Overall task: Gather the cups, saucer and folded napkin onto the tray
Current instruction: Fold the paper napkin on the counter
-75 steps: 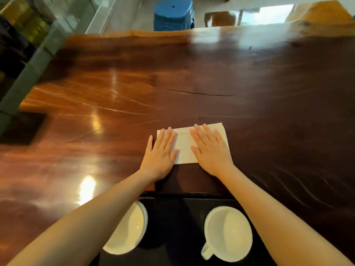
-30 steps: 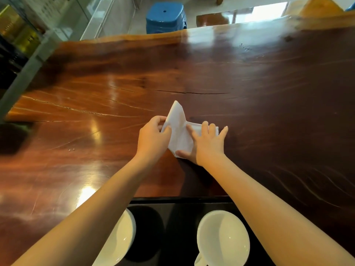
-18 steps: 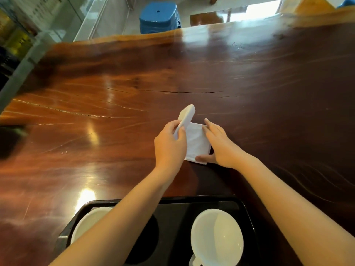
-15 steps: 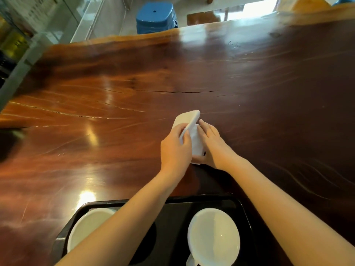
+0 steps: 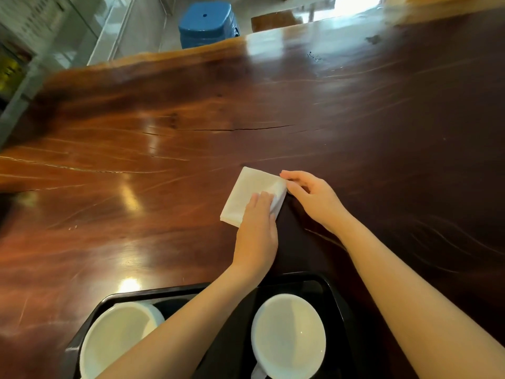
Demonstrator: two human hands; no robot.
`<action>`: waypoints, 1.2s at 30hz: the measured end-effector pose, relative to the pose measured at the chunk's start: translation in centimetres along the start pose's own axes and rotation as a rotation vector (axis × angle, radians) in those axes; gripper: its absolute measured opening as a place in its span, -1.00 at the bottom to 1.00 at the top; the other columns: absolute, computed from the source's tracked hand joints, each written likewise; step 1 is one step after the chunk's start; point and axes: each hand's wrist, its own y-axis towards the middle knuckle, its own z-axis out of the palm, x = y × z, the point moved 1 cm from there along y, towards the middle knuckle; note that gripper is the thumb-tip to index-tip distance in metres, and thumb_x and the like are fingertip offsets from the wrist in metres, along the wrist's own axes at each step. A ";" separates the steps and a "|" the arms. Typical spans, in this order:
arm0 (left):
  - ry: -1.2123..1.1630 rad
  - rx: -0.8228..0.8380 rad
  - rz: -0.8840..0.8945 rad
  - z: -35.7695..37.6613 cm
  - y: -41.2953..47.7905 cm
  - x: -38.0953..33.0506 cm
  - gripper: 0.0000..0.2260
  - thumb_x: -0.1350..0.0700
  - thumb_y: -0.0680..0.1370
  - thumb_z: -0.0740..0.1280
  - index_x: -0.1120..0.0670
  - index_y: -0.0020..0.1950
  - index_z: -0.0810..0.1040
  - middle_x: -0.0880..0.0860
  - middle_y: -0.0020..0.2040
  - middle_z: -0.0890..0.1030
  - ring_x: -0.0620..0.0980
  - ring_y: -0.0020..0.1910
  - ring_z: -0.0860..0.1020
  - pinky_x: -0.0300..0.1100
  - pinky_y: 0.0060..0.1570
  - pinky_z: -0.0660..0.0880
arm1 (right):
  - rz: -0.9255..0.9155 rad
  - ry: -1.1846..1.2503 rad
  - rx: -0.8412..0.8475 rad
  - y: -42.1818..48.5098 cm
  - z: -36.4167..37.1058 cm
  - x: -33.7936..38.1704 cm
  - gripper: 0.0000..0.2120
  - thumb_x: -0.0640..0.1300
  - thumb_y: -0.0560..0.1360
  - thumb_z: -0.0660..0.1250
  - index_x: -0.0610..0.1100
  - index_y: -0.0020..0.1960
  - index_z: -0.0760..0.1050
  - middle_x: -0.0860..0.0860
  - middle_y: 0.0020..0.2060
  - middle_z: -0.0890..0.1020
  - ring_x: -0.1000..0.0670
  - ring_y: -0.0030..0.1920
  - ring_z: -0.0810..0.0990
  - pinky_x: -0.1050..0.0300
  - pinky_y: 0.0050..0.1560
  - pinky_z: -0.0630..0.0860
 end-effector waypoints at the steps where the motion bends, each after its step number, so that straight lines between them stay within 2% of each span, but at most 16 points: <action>1: 0.054 0.042 0.034 0.2 0.0 0.2 -0.70 0.17 0.63 0.14 0.09 0.37 0.31 0.04 0.36 0.39 0.01 0.37 0.34 -0.27 0.29 0.31 | -0.004 -0.005 -0.024 0.1 0.1 0.0 -0.68 -0.09 0.59 0.18 -0.04 0.33 0.43 0.09 0.27 0.53 0.19 0.18 0.45 0.29 0.15 0.36; 2: 0.134 0.103 0.070 0.4 0.0 0.5 -0.64 0.16 0.63 0.13 0.09 0.42 0.25 0.07 0.43 0.31 0.06 0.45 0.25 -0.16 0.42 0.24 | -0.008 -0.013 -0.043 0.3 0.3 -0.1 -0.70 -0.09 0.58 0.20 -0.05 0.31 0.45 0.08 0.25 0.54 0.18 0.17 0.46 0.30 0.13 0.36; 3: 0.237 0.173 0.093 0.6 -0.1 0.8 -0.57 0.14 0.63 0.11 0.08 0.50 0.14 0.10 0.52 0.17 0.11 0.53 0.08 -0.05 0.52 0.07 | -0.013 -0.021 -0.061 0.5 0.5 -0.2 -0.71 -0.10 0.57 0.22 -0.06 0.28 0.47 0.06 0.23 0.55 0.17 0.16 0.47 0.32 0.11 0.36; 5: 0.401 0.278 0.097 1.1 -0.5 1.6 -0.47 0.04 0.65 0.02 0.07 0.56 -0.13 0.06 0.59 -0.14 0.03 0.54 -0.27 -0.01 0.47 -0.28 | -0.031 -0.038 -0.095 0.7 0.9 -0.5 -0.74 -0.16 0.56 0.25 -0.09 0.23 0.50 0.03 0.21 0.57 0.18 0.12 0.46 0.39 0.06 0.35; 8: 0.444 0.309 0.097 1.7 -0.7 2.2 -0.35 -0.21 0.53 -0.20 0.06 0.53 -0.29 0.04 0.55 -0.30 -0.02 0.44 -0.43 0.00 0.39 -0.41 | -0.081 -0.080 -0.167 0.7 1.5 -0.7 -0.77 -0.21 0.56 0.24 -0.13 0.20 0.52 -0.01 0.18 0.59 0.17 0.09 0.47 0.45 0.00 0.37; 10: 0.438 0.338 0.076 2.0 -0.7 1.9 -0.27 -0.27 0.45 -0.28 0.06 0.52 -0.32 0.03 0.53 -0.35 0.00 0.46 -0.43 0.01 0.37 -0.44 | -0.099 -0.090 -0.219 0.6 2.0 -0.8 -0.77 -0.21 0.57 0.22 -0.15 0.20 0.52 -0.03 0.16 0.61 0.15 0.10 0.49 0.47 0.01 0.36; 11: 0.415 0.353 0.062 1.9 -0.7 1.5 -0.32 -0.25 0.51 -0.24 0.07 0.53 -0.28 0.03 0.55 -0.32 0.01 0.49 -0.38 0.00 0.39 -0.41 | -0.104 -0.085 -0.241 0.6 2.1 -0.8 -0.77 -0.21 0.57 0.22 -0.15 0.19 0.53 -0.03 0.15 0.61 0.16 0.10 0.49 0.50 -0.02 0.35; 13: 0.276 0.288 0.045 0.8 -0.3 0.7 -0.49 -0.07 0.64 -0.07 0.08 0.56 -0.06 0.04 0.59 -0.07 0.00 0.56 -0.12 -0.09 0.49 -0.19 | -0.097 -0.063 -0.261 0.4 2.2 -0.9 -0.77 -0.22 0.57 0.21 -0.14 0.18 0.54 -0.02 0.15 0.62 0.16 0.10 0.50 0.53 -0.05 0.34; 15: 0.129 0.065 0.041 -0.7 0.7 0.9 -0.60 0.08 0.65 0.03 0.06 0.51 0.17 0.05 0.54 0.19 -0.02 0.52 0.13 -0.20 0.45 0.03 | -0.088 -0.038 -0.249 0.5 2.2 -1.0 -0.77 -0.23 0.57 0.21 -0.14 0.18 0.55 0.00 0.17 0.61 0.11 0.15 0.53 0.52 -0.03 0.35; 17: 0.247 -0.036 0.090 -1.4 2.1 2.0 -0.57 0.12 0.64 0.03 0.03 0.53 0.13 0.04 0.57 0.10 -0.02 0.56 0.02 -0.12 0.50 -0.09 | -0.082 -0.040 -0.248 0.5 2.1 -1.1 -0.77 -0.23 0.57 0.22 -0.14 0.18 0.55 -0.01 0.19 0.61 0.07 0.19 0.53 0.54 -0.02 0.33; 19: 0.405 0.045 0.100 -0.7 3.0 3.5 -0.53 0.00 0.64 -0.06 0.00 0.56 -0.04 0.03 0.59 -0.09 0.00 0.56 -0.16 0.02 0.49 -0.25 | -0.063 -0.017 -0.253 0.5 2.0 -0.9 -0.76 -0.23 0.58 0.20 -0.14 0.19 0.55 -0.01 0.20 0.60 0.07 0.22 0.52 0.54 0.00 0.33; 21: 0.464 0.098 0.066 0.4 2.9 4.4 -0.47 -0.11 0.60 -0.22 0.00 0.55 -0.15 0.02 0.58 -0.19 -0.02 0.54 -0.25 0.06 0.48 -0.28 | -0.061 -0.047 -0.269 0.4 2.2 -0.2 -0.72 -0.23 0.59 0.15 -0.15 0.25 0.51 -0.03 0.26 0.56 0.03 0.30 0.46 0.43 0.14 0.33; 24: 0.499 0.083 0.062 1.1 2.7 4.9 -0.49 -0.10 0.61 -0.19 0.00 0.51 -0.28 0.01 0.53 -0.29 -0.05 0.48 -0.34 0.05 0.49 -0.25 | -0.165 -0.310 -0.158 0.0 4.1 0.7 -0.58 -0.09 0.62 0.08 -0.14 0.46 0.25 -0.03 0.50 0.25 0.00 0.51 0.11 0.15 0.44 0.13; 27: 0.523 0.141 0.071 0.6 2.8 5.0 -0.46 -0.05 0.65 -0.07 0.00 0.42 -0.40 0.01 0.44 -0.41 0.00 0.45 -0.40 0.03 0.50 -0.24 | -0.164 -0.525 0.049 -0.2 5.9 0.4 -0.45 0.09 0.63 -0.13 -0.12 0.55 -0.08 -0.02 0.56 -0.09 0.03 0.55 -0.19 0.07 0.50 -0.23; 32: 0.303 0.201 0.058 -0.7 3.9 6.2 -0.55 0.01 0.66 -0.12 -0.03 0.54 -0.13 -0.04 0.57 -0.17 -0.09 0.54 -0.22 -0.12 0.49 -0.23 | -0.162 -0.763 0.089 -0.3 5.9 -0.1 -0.39 0.15 0.60 -0.21 -0.13 0.54 -0.22 -0.04 0.55 -0.20 0.01 0.54 -0.26 0.05 0.49 -0.29; 36: 0.439 0.192 0.090 -0.9 3.7 7.4 -0.52 -0.12 0.60 -0.28 -0.12 0.54 -0.18 -0.16 0.54 -0.23 -0.10 0.53 -0.26 -0.04 0.45 -0.34 | -0.187 -0.837 0.066 -0.4 6.0 -0.4 -0.35 0.19 0.59 -0.16 -0.12 0.53 -0.27 -0.05 0.54 -0.24 -0.01 0.54 -0.29 0.04 0.47 -0.33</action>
